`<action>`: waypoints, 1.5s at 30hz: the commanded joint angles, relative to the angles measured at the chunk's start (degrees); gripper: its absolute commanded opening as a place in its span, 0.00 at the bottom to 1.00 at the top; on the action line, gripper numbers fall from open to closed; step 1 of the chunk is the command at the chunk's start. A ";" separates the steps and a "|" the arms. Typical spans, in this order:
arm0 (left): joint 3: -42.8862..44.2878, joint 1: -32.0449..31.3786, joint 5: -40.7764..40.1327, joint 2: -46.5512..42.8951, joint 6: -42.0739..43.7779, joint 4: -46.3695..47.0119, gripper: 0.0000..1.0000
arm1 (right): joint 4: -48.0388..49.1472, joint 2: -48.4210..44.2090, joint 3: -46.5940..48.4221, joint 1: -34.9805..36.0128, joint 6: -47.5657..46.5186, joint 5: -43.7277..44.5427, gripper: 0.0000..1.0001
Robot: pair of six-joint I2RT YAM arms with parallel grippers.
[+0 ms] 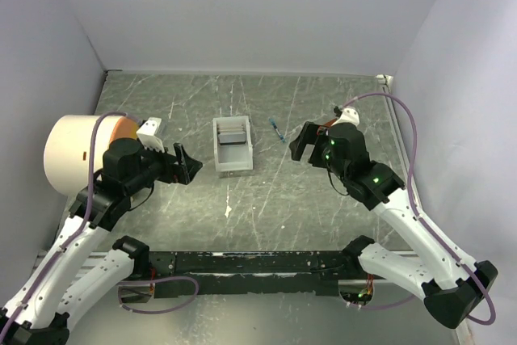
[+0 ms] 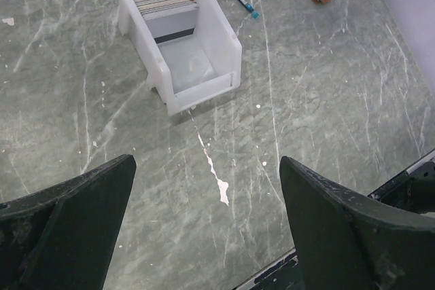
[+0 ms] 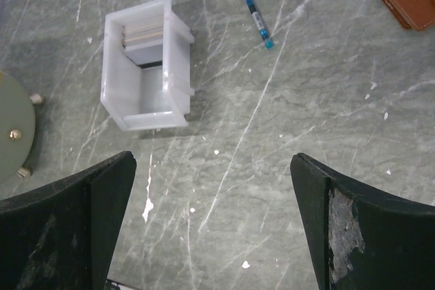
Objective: Put the credit cards into the card holder
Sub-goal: Pick up the card holder from the center of the board.
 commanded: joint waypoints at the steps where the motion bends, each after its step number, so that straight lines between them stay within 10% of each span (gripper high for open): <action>1: 0.48 0.56 1.27 -0.17 0.69 1.31 1.00 | 3.56 0.98 -0.76 -0.40 -0.01 4.68 1.00; 15: -2.88 0.56 -0.57 -2.07 -0.49 4.44 1.00 | 3.54 25.76 10.68 -1.95 -6.04 23.61 0.95; 30: -3.32 0.65 -0.80 -0.68 -1.29 4.40 0.99 | 13.11 42.49 14.39 -24.21 -6.05 17.08 0.65; 45: -3.92 0.74 -1.44 -3.17 -0.56 4.61 1.00 | 8.10 64.92 30.66 -28.31 -6.26 19.52 0.52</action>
